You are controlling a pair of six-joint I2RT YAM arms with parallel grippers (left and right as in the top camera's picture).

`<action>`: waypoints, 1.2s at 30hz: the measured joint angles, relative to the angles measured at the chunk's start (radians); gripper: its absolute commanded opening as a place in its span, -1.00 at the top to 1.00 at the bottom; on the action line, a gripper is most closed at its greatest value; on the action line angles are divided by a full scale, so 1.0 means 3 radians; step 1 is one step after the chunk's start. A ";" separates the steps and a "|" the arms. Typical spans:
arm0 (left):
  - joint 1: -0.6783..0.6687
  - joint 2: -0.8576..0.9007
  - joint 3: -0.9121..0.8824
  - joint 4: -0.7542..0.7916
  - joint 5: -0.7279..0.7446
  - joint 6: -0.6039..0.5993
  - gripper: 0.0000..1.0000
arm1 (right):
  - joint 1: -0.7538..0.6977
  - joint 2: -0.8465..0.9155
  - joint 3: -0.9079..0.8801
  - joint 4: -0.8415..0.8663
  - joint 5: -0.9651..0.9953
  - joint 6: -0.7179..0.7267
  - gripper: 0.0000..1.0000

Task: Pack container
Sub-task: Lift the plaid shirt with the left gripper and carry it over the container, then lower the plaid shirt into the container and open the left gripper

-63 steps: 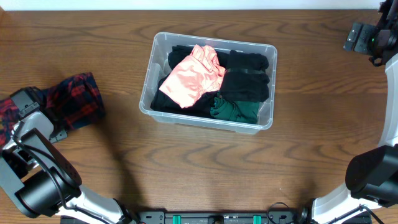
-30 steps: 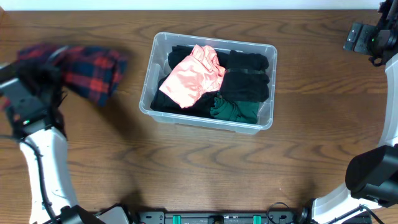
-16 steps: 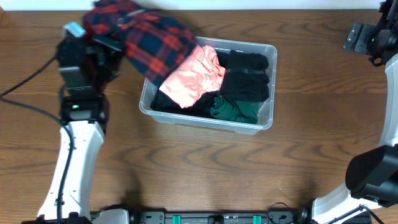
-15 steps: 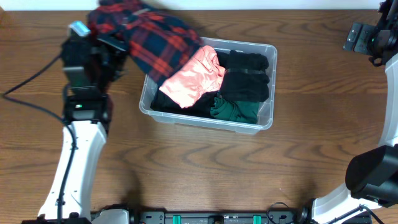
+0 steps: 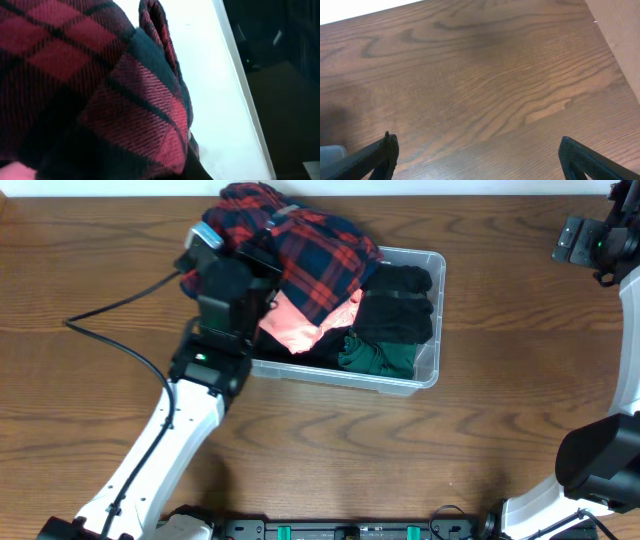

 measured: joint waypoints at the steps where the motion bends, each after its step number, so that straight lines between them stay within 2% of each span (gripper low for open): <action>1: -0.0051 0.0009 0.0000 0.0001 -0.0064 -0.0001 0.88 | 0.0000 0.0000 0.0000 0.0000 0.0000 0.0000 -0.99; 10: -0.0242 0.0449 0.0000 0.0114 -0.0296 -0.0167 0.88 | 0.0000 0.0000 0.0000 0.0000 0.0001 0.0000 -0.99; 22: -0.0575 0.0615 0.0003 0.0841 -0.0292 -0.0264 0.88 | 0.0000 0.0000 0.0000 -0.0001 0.0000 0.0000 -0.98; 36: -0.0683 0.0615 0.0003 0.0139 -0.0385 -0.0174 0.88 | 0.0000 0.0000 0.0000 0.0000 0.0000 0.0000 -0.99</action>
